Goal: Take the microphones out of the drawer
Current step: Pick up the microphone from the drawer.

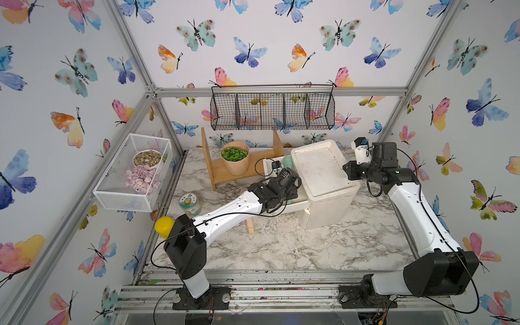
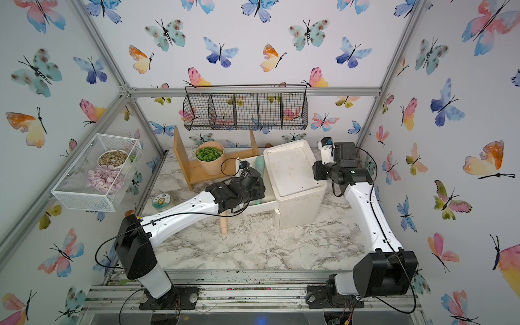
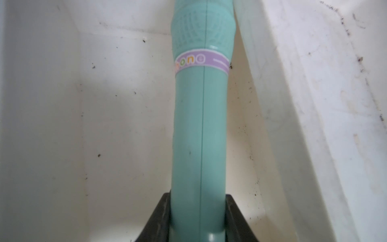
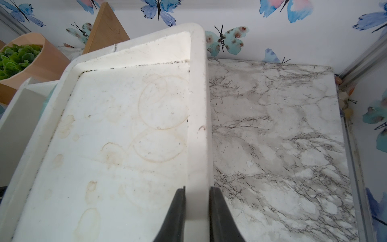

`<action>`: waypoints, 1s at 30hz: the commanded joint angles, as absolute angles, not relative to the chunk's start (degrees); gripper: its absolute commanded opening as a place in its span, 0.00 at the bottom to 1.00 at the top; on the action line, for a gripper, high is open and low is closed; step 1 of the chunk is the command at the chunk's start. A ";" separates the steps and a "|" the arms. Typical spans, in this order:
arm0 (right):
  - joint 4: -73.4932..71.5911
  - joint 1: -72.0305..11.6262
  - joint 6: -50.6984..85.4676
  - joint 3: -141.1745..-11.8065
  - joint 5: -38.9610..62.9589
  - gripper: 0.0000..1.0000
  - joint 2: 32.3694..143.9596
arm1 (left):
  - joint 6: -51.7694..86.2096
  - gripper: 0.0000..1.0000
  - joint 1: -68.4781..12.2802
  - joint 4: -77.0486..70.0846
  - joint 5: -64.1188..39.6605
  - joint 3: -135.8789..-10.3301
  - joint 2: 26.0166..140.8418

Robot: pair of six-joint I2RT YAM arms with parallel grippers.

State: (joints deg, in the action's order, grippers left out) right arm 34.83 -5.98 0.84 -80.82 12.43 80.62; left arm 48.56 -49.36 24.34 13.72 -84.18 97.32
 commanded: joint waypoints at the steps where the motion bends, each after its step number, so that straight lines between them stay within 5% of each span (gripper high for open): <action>1: 30.14 -6.24 3.69 -81.11 17.75 0.06 79.72 | 57.29 0.12 -47.72 20.34 19.73 -83.58 95.92; 30: 30.12 -6.25 4.22 -81.30 17.76 0.07 79.98 | 60.36 0.08 -48.37 14.78 22.21 -79.22 89.19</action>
